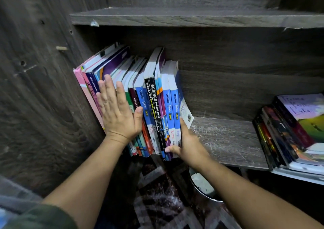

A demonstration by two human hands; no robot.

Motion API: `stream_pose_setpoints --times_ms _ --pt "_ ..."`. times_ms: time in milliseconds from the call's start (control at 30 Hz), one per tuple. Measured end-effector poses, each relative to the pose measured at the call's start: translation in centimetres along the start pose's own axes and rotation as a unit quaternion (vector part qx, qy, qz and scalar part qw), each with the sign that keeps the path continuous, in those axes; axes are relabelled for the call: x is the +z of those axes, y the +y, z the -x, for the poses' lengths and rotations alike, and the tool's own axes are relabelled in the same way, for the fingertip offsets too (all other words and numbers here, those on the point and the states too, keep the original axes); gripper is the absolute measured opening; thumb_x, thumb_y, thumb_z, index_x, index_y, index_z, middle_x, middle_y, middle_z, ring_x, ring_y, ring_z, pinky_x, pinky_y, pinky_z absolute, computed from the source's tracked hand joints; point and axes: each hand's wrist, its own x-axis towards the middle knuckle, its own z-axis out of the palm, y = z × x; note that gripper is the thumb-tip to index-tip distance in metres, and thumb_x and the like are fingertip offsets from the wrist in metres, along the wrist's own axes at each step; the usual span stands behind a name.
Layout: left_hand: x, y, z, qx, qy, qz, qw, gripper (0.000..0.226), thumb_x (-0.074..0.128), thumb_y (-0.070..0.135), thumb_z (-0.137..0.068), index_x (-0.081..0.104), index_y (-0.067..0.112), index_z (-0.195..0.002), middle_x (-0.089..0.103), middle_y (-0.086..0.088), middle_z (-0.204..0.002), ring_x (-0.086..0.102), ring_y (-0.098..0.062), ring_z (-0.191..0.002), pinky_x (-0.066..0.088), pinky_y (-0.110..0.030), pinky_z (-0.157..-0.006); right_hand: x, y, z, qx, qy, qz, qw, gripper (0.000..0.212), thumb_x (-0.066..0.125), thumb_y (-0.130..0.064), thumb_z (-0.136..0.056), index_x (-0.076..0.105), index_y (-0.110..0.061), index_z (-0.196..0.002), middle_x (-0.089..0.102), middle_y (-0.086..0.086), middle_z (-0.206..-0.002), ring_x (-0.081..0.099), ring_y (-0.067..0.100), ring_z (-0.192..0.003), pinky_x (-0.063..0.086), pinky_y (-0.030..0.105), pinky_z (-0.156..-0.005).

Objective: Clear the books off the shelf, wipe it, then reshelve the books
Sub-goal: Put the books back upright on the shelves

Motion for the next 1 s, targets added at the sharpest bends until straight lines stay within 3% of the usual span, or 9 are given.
stream_pose_setpoints --times_ms 133,300,433,567,733,800,867,933,1000 --pt "-1.3 0.7 -0.1 -0.022 -0.040 0.012 0.999 0.079 0.023 0.052 -0.096 0.000 0.000 -0.151 0.009 -0.036 -0.151 -0.014 -0.027 -0.146 -0.005 -0.050 -0.119 -1.3 -1.7 0.0 -0.049 0.007 0.020 0.999 0.131 0.087 -0.049 -0.059 -0.005 -0.037 -0.151 0.034 -0.005 -0.152 0.037 0.016 -0.137 0.035 0.045 -0.112" --pt "-4.9 3.4 -3.6 -0.003 -0.074 0.107 0.992 0.062 0.033 0.034 -0.096 0.028 0.000 -0.148 0.024 -0.017 -0.157 0.012 -0.029 -0.148 0.002 -0.052 -0.120 -5.0 -6.6 0.6 -0.199 0.104 0.076 0.972 0.131 0.086 -0.044 -0.062 -0.006 -0.030 -0.153 0.000 -0.009 -0.161 0.002 0.006 -0.147 0.017 0.034 -0.118" --pt "-7.7 5.0 -5.0 0.004 -0.133 0.116 0.984 0.050 0.033 0.027 -0.098 0.042 0.012 -0.145 0.038 -0.003 -0.152 0.019 -0.018 -0.147 0.007 -0.045 -0.121 -6.9 -8.8 1.1 -0.241 0.129 0.101 0.956 0.117 0.086 -0.032 -0.067 0.007 -0.036 -0.153 0.002 -0.008 -0.162 0.013 0.008 -0.146 0.023 0.023 -0.107" --pt "-8.7 5.1 -5.2 -0.019 -0.178 0.116 0.977 0.047 0.035 0.027 -0.098 0.046 0.017 -0.143 0.046 0.003 -0.147 0.022 -0.014 -0.146 0.010 -0.041 -0.121 -7.1 -8.9 1.7 -0.239 0.084 0.134 0.958 0.103 0.079 -0.024 -0.073 0.013 -0.042 -0.150 0.001 -0.012 -0.161 0.029 0.016 -0.142 0.040 0.038 -0.107" --pt "-9.6 6.3 -5.5 -0.053 -0.162 0.094 0.981 0.040 0.043 0.031 -0.094 0.057 0.021 -0.130 0.057 0.006 -0.136 0.036 -0.015 -0.140 0.021 -0.040 -0.116 -8.0 -8.9 2.0 -0.228 0.082 0.149 0.959 0.090 0.067 -0.015 -0.076 0.018 -0.037 -0.148 0.004 -0.011 -0.161 0.033 0.015 -0.140 0.044 0.045 -0.101" --pt "-10.2 6.7 -5.2 -0.057 -0.133 0.097 0.985 0.031 0.049 0.030 -0.093 0.063 0.019 -0.118 0.063 0.005 -0.123 0.048 -0.017 -0.129 0.032 -0.040 -0.108 -8.0 -9.0 2.1 -0.220 0.082 0.144 0.961 0.086 0.062 -0.013 -0.079 0.018 -0.037 -0.148 0.004 -0.012 -0.161 0.033 0.015 -0.140 0.044 0.044 -0.102" --pt "-11.2 7.3 -4.7 -0.061 -0.111 0.107 0.986 0.021 0.055 0.030 -0.092 0.063 0.015 -0.104 0.064 0.002 -0.108 0.059 -0.018 -0.107 0.044 -0.035 -0.088 -7.9 -9.3 2.4 -0.210 0.088 0.146 0.963 0.081 0.059 -0.013 -0.082 0.018 -0.038 -0.148 0.005 -0.013 -0.161 0.032 0.014 -0.141 0.042 0.043 -0.103" --pt "-12.3 8.0 -4.3 -0.073 -0.097 0.092 0.988 0.016 0.061 0.028 -0.090 0.060 0.011 -0.091 0.060 -0.002 -0.094 0.059 -0.018 -0.084 0.040 -0.030 -0.064 -7.8 -9.5 2.6 -0.200 0.097 0.142 0.965 0.078 0.056 -0.013 -0.084 0.020 -0.038 -0.148 0.007 -0.015 -0.161 0.032 0.015 -0.141 0.042 0.043 -0.103" --pt "-13.7 8.9 -4.4 -0.089 -0.097 0.046 0.990 0.016 0.066 0.022 -0.084 0.055 0.010 -0.081 0.055 -0.006 -0.087 0.055 -0.024 -0.071 0.031 -0.029 -0.057 -7.7 -9.7 2.8 -0.188 0.104 0.140 0.966 0.075 0.054 -0.013 -0.084 0.021 -0.038 -0.147 0.008 -0.016 -0.160 0.037 0.017 -0.138 0.043 0.043 -0.101"
